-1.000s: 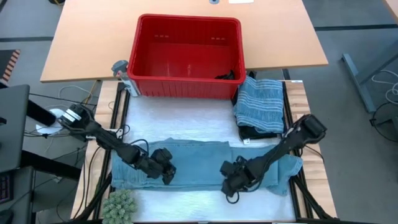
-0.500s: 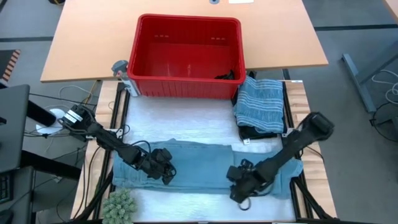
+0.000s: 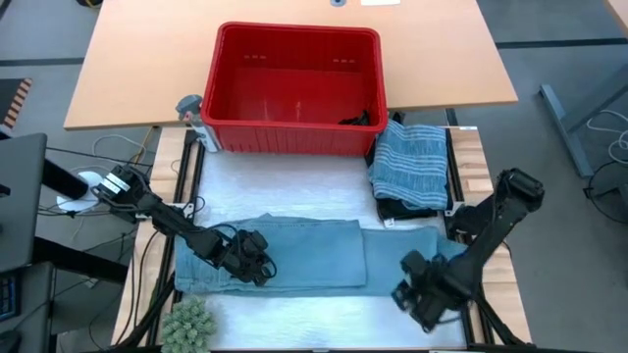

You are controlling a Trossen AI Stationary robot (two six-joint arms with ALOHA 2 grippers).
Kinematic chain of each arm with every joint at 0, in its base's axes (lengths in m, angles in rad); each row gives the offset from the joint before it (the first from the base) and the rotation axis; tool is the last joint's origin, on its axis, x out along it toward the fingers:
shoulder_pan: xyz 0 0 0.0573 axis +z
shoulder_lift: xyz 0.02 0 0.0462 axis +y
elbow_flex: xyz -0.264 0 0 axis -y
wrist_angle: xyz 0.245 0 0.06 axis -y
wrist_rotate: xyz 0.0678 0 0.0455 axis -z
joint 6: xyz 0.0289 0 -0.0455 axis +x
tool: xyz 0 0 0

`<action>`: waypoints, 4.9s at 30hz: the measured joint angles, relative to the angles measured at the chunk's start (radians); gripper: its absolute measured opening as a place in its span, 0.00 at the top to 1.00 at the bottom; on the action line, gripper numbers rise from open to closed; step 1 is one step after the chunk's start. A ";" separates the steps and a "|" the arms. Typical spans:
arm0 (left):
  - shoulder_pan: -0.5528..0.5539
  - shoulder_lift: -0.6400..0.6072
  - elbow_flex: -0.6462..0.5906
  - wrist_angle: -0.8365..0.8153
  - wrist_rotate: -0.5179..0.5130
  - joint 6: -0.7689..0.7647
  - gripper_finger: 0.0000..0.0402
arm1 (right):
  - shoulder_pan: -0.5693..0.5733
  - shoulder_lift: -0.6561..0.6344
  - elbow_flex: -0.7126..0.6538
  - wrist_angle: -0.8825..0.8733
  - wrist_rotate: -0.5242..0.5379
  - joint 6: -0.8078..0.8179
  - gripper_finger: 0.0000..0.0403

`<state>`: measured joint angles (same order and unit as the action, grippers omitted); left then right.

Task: Fold Laundry from Bin
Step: Fold the light blue pants

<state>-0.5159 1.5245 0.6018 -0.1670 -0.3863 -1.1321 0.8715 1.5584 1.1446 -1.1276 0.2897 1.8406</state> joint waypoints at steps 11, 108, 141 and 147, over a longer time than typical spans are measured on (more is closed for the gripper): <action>0.001 0.000 -0.001 0.024 -0.016 0.024 1.00 | -0.083 0.019 -0.005 0.226 0.180 0.024 0.33; -0.220 -0.410 -0.018 -0.502 0.232 -0.145 1.00 | -0.508 0.162 0.025 0.151 -0.179 -0.440 0.42; -0.220 -0.410 -0.018 -0.504 0.191 -0.117 1.00 | -0.534 0.163 0.115 0.207 -0.243 -0.480 0.95; -0.220 -0.410 -0.018 -0.505 0.198 -0.118 1.00 | -0.492 0.161 0.281 0.123 -0.237 -0.426 0.95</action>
<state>-0.7355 1.1145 0.5842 -0.6720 -0.1879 -1.2503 0.3792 1.7195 1.4258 -1.0044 0.0523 1.4143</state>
